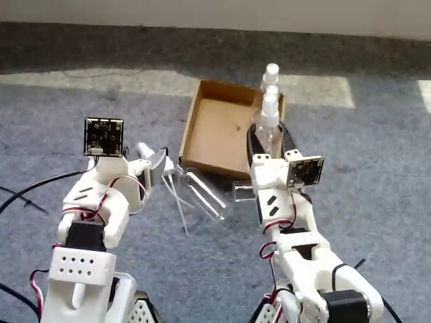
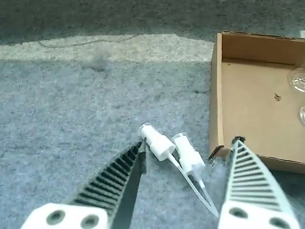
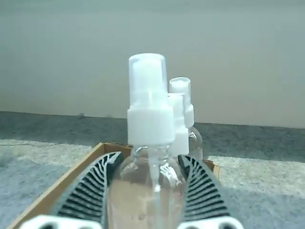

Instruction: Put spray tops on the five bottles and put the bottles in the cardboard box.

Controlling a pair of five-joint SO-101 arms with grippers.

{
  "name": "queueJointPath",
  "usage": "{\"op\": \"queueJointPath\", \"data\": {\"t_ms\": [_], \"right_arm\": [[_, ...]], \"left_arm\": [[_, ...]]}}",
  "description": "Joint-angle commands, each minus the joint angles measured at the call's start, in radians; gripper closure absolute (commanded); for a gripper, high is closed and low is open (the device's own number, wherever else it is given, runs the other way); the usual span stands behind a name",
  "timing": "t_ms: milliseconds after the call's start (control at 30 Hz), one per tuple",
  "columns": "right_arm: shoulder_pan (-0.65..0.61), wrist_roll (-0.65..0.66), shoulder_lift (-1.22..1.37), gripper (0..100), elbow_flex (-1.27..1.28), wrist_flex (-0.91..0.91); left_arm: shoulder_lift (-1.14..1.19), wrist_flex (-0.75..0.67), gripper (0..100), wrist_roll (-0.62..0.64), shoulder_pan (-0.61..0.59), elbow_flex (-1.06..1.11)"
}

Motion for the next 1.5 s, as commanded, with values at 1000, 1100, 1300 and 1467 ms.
{"op": "queueJointPath", "data": {"t_ms": [1000, 1100, 1300, 1467], "right_arm": [[0.013, 0.008, 0.007, 99.5, -0.13, -0.008], [0.013, 0.006, 0.007, 99.5, -0.127, -0.01], [0.012, -0.003, 0.007, 99.5, -0.127, -0.01], [0.013, -0.041, 0.007, 99.5, -0.128, -0.01]], "left_arm": [[-0.012, -0.02, 74, -0.005, -0.008, -0.004], [-0.012, -0.02, 74, -0.005, -0.008, -0.004], [-0.012, -0.02, 74, -0.005, -0.008, -0.004], [-0.012, -0.02, 74, -0.005, -0.008, -0.004]]}}
